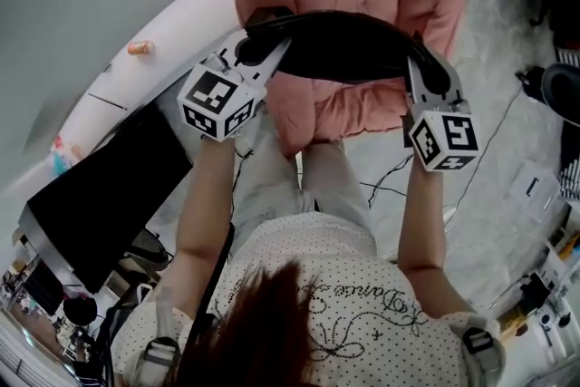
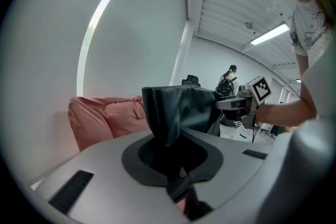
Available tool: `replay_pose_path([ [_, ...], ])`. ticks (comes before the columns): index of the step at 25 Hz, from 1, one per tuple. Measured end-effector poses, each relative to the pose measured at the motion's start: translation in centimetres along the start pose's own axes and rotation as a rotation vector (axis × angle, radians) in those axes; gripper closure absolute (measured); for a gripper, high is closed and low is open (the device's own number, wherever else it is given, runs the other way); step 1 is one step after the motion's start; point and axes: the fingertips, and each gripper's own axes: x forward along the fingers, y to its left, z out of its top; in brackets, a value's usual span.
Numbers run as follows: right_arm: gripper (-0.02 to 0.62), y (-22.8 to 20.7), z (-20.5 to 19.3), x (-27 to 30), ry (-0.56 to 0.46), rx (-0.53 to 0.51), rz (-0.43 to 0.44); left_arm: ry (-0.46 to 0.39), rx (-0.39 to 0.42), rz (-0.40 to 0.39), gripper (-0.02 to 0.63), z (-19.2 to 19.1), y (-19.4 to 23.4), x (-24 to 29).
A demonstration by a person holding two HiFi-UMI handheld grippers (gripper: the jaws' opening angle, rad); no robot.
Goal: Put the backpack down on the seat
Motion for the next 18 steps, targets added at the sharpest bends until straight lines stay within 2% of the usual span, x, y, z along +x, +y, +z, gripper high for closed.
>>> replay_pose_path([
  [5,0.529,-3.4,-3.2,1.9,0.078,-0.011,0.020,0.042,-0.063,0.001,0.569,-3.5,-0.3,3.9],
  [11,0.526,-5.1,-7.6,4.9,0.161,-0.016,0.036,0.095,-0.153,0.013,0.568,-8.6,0.8,7.0],
  [18,0.525,-7.0,-12.9,7.5,0.256,0.006,0.045,0.184,-0.166,0.034,0.568,-14.0,0.8,9.9],
])
